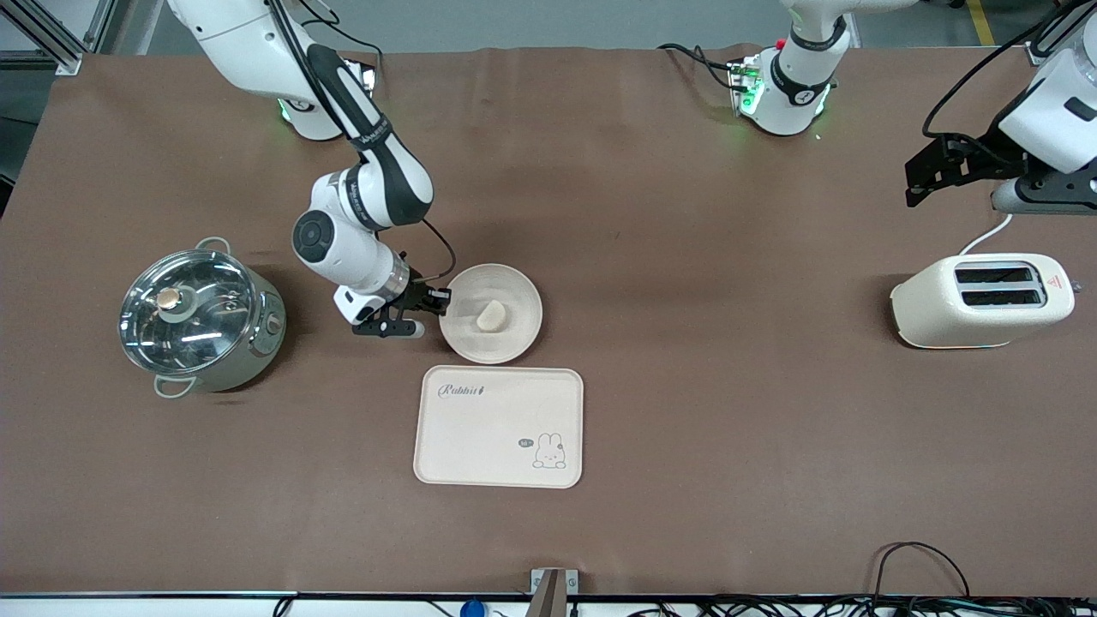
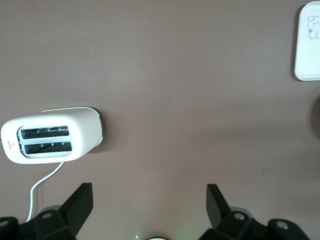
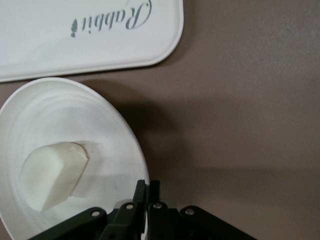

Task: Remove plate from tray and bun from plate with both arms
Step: 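Lower the plate with the bun onto the table beside the tray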

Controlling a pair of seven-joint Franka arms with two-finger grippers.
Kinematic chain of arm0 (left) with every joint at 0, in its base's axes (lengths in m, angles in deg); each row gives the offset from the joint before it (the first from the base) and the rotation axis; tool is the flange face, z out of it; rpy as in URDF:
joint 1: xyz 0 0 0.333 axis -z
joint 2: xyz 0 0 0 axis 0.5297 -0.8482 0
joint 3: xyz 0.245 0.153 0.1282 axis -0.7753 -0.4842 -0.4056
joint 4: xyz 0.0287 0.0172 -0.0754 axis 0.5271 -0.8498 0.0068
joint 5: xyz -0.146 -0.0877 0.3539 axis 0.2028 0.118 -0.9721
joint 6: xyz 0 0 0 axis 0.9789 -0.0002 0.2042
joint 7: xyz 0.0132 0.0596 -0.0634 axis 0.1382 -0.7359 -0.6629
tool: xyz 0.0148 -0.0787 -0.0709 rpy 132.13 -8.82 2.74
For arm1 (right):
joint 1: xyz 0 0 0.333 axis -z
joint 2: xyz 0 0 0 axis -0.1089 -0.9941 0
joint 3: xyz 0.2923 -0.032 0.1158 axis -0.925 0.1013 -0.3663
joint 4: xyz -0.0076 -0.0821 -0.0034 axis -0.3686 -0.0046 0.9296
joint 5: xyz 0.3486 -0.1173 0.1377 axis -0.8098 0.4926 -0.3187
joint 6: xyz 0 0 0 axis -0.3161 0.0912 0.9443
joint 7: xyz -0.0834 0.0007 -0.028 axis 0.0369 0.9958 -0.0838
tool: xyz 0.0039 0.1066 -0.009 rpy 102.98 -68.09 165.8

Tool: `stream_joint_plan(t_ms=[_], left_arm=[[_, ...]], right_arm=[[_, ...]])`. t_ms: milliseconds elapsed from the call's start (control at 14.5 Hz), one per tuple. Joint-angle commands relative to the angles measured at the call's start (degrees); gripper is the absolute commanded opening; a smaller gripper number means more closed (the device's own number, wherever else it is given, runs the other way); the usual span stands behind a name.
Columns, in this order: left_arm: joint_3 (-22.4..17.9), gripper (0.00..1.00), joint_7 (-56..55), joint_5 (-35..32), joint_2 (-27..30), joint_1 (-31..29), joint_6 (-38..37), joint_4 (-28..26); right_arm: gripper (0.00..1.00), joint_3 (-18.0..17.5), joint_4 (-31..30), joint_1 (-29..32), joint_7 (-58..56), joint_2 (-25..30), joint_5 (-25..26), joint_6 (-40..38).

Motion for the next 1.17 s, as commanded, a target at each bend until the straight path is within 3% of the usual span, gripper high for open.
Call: stream_joint_plan(t_ms=[0,344,413,481,550,619,688,963,1101], left_arm=[[0.1,1.00,0.1,-0.3,0.2,0.2,-0.7,1.2],[0.1,1.00,0.8,-0.2,0.5,-0.2,-0.8,1.7],[0.1,1.00,0.6,-0.2,0.5,-0.1,-0.8,1.7],[0.0,1.00,0.2,-0.2,0.4,0.0,-0.7,1.7],[0.0,1.00,-0.2,-0.3,0.2,0.4,-0.7,1.7],[0.1,1.00,-0.2,-0.4,0.0,0.5,-0.7,1.7],[0.1,1.00,0.4,-0.4,-0.1,0.5,-0.7,1.7],[0.6,1.00,-0.6,-0.2,-3.9,4.9,2.3,1.6],[0.6,1.00,-2.0,0.1,-7.5,9.1,6.9,1.1]], right_arm=[[0.00,-0.1,-1.7,-0.6,-1.0,1.7,-1.5,1.0],[0.00,-0.1,-1.7,-2.7,-1.0,1.5,-3.1,1.3],[0.05,-0.1,-1.6,-2.7,-1.0,0.8,-3.1,1.5],[0.21,0.0,-1.3,-2.6,-1.0,0.5,-3.1,1.4],[0.57,0.1,-0.9,-2.4,-1.1,0.2,-3.1,0.9],[0.83,0.1,-0.8,-2.2,-1.1,0.1,-3.1,1.0],[0.98,0.1,-0.8,-2.0,-1.1,0.2,-3.1,0.9],[1.00,0.1,0.1,-0.5,-0.8,1.3,-3.1,-0.1],[1.00,0.3,2.7,2.7,-1.1,3.2,-3.0,-6.0]])
